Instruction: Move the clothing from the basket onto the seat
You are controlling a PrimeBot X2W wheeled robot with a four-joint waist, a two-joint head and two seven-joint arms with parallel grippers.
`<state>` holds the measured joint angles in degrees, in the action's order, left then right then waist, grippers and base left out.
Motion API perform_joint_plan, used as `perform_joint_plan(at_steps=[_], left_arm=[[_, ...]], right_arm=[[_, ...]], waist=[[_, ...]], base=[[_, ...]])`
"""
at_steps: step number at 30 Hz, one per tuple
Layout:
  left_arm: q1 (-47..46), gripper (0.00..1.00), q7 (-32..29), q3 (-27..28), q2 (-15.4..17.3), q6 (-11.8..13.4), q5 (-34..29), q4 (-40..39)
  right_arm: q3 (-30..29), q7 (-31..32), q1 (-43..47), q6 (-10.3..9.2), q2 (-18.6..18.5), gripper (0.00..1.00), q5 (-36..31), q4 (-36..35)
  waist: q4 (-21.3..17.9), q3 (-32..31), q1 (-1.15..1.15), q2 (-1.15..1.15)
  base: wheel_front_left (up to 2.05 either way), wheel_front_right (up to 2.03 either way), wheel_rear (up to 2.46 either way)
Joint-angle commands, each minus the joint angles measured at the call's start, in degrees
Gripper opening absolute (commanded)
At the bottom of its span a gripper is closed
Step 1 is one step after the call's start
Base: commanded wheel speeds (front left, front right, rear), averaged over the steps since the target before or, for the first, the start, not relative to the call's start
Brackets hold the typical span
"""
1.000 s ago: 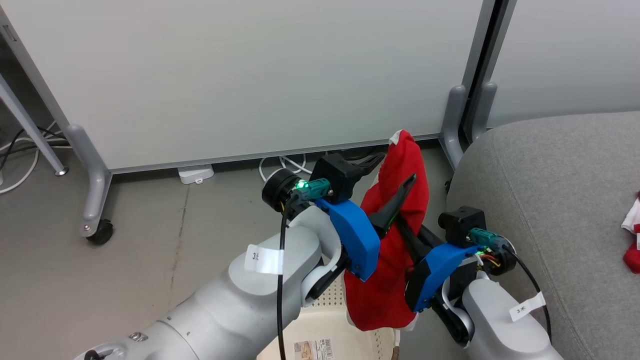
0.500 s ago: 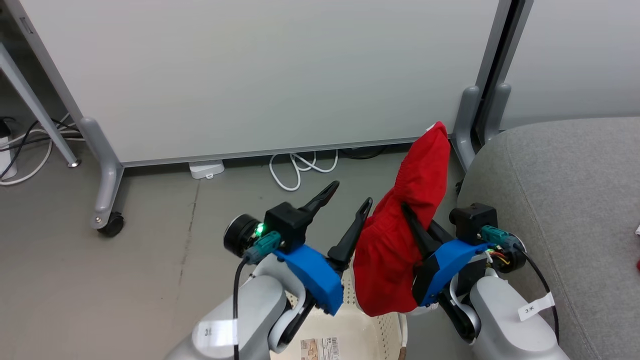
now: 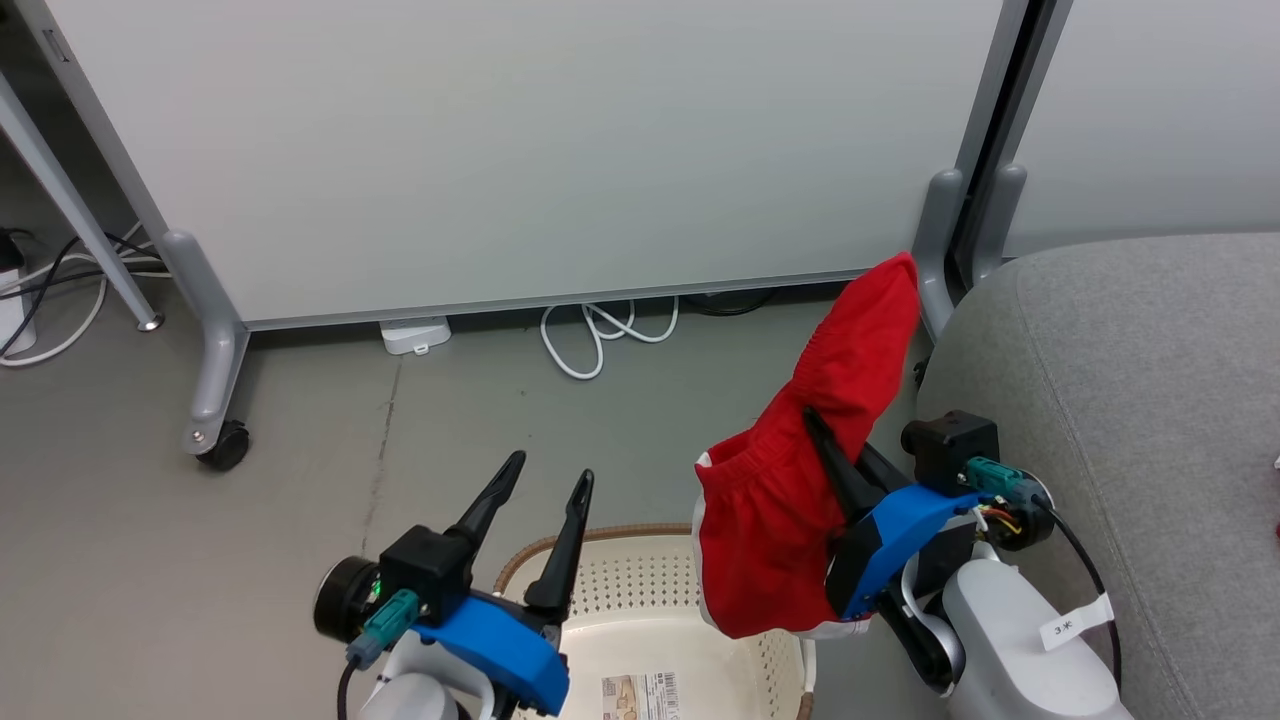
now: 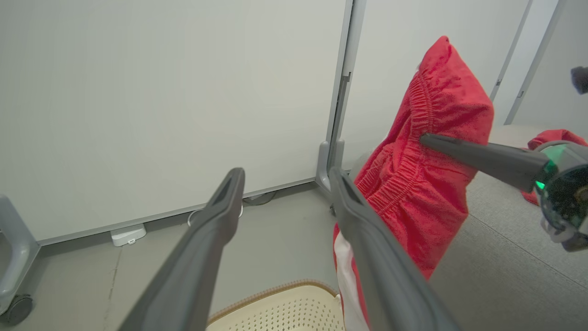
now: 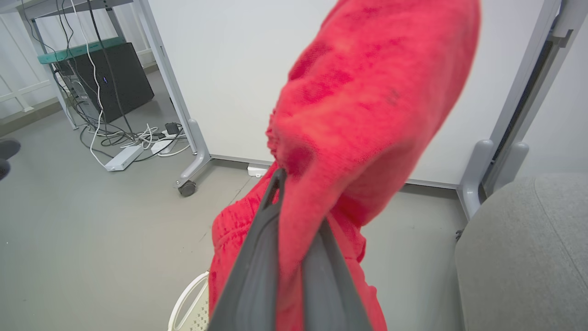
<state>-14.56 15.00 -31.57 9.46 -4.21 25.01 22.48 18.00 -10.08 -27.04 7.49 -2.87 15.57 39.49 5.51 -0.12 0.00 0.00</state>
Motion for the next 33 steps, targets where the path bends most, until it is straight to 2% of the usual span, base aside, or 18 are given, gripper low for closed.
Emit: perform_joint_plan(at_steps=[1,8,18,24,33], left_arm=[[1.37,1.00,0.26,1.36,-0.02,-0.32,-0.91,-0.45],[6.13,1.00,0.26,8.50,-1.34,-1.84,-4.61,-1.42],[7.48,1.00,0.26,11.57,-3.33,-3.14,-7.77,-1.00],[7.80,1.00,0.26,12.63,-3.83,-3.36,-8.42,-1.14],[7.00,1.00,0.22,12.69,-4.40,-3.26,-8.11,-1.94]], right_arm=[[-0.20,0.09,0.71,0.01,-0.02,0.00,-0.49,-0.40],[-0.49,0.30,1.40,0.01,-0.02,0.00,-0.70,-1.19],[-0.23,0.32,2.17,0.01,-0.02,0.00,-0.42,-1.82],[0.20,0.38,2.11,0.01,-0.03,0.00,-0.07,-2.18],[1.06,0.63,0.54,0.01,-0.02,0.00,-0.36,-2.87]], waist=[[-0.09,-0.06,0.00,0.00],[-0.44,-0.36,0.00,0.00],[-1.22,-0.64,0.00,0.00],[-4.18,-0.36,0.00,0.00],[-11.27,0.74,0.00,0.00]], base=[[0.00,0.00,0.00],[0.00,0.00,0.00],[0.00,0.00,0.00],[0.00,0.00,0.00],[0.00,0.00,0.00]])
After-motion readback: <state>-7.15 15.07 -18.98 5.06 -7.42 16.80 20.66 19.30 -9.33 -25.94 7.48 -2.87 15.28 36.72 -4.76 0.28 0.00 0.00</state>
